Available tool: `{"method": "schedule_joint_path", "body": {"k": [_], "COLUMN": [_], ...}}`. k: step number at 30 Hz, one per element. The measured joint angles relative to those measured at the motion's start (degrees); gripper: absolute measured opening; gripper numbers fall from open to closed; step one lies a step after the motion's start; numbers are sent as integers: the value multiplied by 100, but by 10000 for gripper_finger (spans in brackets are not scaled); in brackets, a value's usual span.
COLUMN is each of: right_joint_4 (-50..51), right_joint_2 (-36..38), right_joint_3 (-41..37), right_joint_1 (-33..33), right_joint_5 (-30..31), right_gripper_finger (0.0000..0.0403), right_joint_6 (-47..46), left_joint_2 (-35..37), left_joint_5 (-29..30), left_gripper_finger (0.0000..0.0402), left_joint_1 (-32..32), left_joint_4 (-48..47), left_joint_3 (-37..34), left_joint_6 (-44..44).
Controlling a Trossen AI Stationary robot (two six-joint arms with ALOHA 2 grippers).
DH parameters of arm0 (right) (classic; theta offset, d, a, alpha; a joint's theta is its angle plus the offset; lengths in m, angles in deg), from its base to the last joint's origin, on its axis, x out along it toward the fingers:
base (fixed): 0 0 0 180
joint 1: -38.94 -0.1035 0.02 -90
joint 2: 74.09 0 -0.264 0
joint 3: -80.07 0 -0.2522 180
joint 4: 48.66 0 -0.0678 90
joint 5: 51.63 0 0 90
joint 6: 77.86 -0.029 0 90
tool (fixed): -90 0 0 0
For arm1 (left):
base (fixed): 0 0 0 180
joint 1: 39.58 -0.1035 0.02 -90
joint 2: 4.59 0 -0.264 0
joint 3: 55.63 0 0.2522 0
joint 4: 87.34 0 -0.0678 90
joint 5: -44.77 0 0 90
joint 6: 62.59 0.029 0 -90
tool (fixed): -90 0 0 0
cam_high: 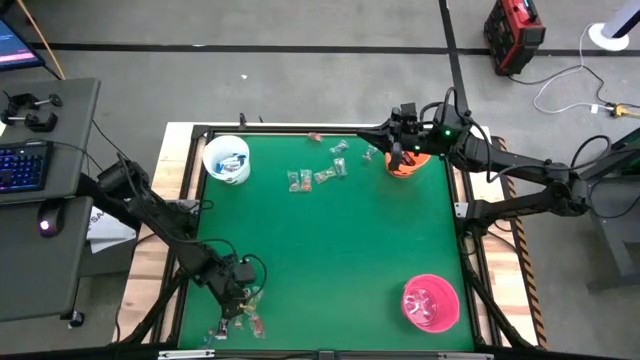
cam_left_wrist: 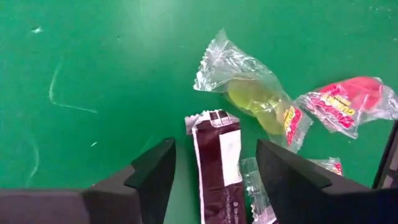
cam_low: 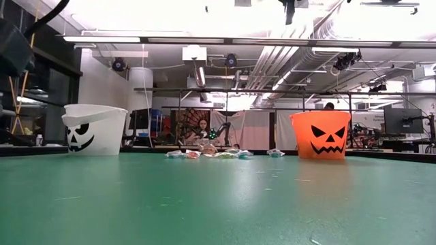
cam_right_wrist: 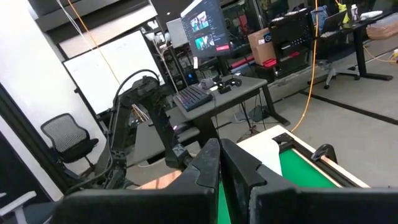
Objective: Sort candy by brand, put in halloween buckets
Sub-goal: Put the brown chocolate bar into the orange bucket
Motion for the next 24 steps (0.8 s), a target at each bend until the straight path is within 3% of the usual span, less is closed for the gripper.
{"method": "schedule_joint_path", "body": {"k": [3,8,13,17,21,24], "right_joint_4": [75,163,141,-114,-513,-741], "right_joint_2": [0,0,0,5,45,52], "right_joint_3": [0,0,0,0,0,0], "right_joint_1": [0,0,0,2,2,2], "right_joint_5": [4,20,22,25,26,26], "right_gripper_finger": [7,7,7,7,7,7], "right_joint_6": [7,-4,-3,116,227,441], "left_joint_2": [-20,38,414,1141,1745,1818], "left_joint_5": [61,-31,57,597,1451,1708], "left_gripper_finger": [167,23,4,1,1,0], "left_joint_1": [-2,-96,-430,-997,-2023,-3065], "left_joint_4": [-133,-96,-633,-1714,-2290,-2033], "left_joint_3": [9,36,218,589,1048,1380], "left_joint_6": [-125,-187,161,704,1672,2749]}}
